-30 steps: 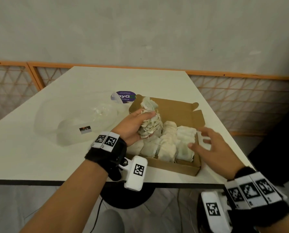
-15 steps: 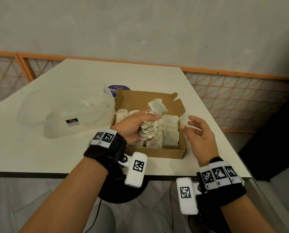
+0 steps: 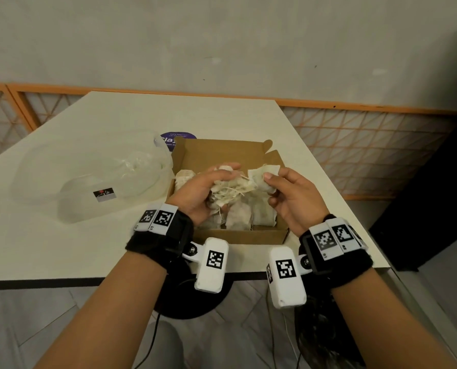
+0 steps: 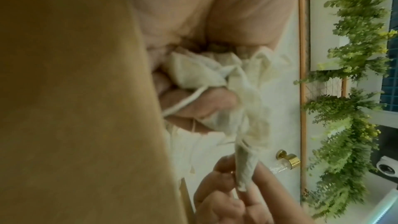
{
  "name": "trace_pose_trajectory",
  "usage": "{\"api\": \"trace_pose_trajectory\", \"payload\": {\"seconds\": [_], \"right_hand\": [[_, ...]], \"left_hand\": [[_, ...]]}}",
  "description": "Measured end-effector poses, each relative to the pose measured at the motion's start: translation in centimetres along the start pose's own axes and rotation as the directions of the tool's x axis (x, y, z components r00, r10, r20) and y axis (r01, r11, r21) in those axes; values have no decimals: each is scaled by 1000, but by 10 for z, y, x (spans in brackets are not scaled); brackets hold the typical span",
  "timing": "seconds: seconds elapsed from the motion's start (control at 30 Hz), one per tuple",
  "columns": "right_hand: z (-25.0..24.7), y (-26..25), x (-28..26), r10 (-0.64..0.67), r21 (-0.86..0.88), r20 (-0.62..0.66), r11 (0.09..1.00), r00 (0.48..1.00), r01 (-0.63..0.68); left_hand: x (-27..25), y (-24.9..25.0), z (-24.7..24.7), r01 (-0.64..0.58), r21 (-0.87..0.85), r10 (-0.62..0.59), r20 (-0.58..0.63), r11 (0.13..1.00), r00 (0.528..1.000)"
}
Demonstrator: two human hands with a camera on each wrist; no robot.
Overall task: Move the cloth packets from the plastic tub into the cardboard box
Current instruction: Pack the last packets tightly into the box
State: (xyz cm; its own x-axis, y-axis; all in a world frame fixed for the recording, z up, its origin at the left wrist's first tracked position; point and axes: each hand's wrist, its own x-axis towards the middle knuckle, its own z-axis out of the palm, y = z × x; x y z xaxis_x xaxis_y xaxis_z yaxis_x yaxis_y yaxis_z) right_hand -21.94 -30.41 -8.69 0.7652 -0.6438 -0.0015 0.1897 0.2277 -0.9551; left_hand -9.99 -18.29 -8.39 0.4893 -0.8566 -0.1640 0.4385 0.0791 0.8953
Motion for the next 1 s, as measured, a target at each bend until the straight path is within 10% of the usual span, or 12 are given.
{"api": "trace_pose_trajectory", "payload": {"seconds": [0.23,1.0], "right_hand": [[3,10,0,-109,-61,-57,993,992,105],[15,3,-3,-10,-55,-17,998,1000,9]], "left_hand": [[-1,1,-6,-67,-159,62,-36,985,997],[3,-9,-2,26,191,-32,30,981,999]]}}
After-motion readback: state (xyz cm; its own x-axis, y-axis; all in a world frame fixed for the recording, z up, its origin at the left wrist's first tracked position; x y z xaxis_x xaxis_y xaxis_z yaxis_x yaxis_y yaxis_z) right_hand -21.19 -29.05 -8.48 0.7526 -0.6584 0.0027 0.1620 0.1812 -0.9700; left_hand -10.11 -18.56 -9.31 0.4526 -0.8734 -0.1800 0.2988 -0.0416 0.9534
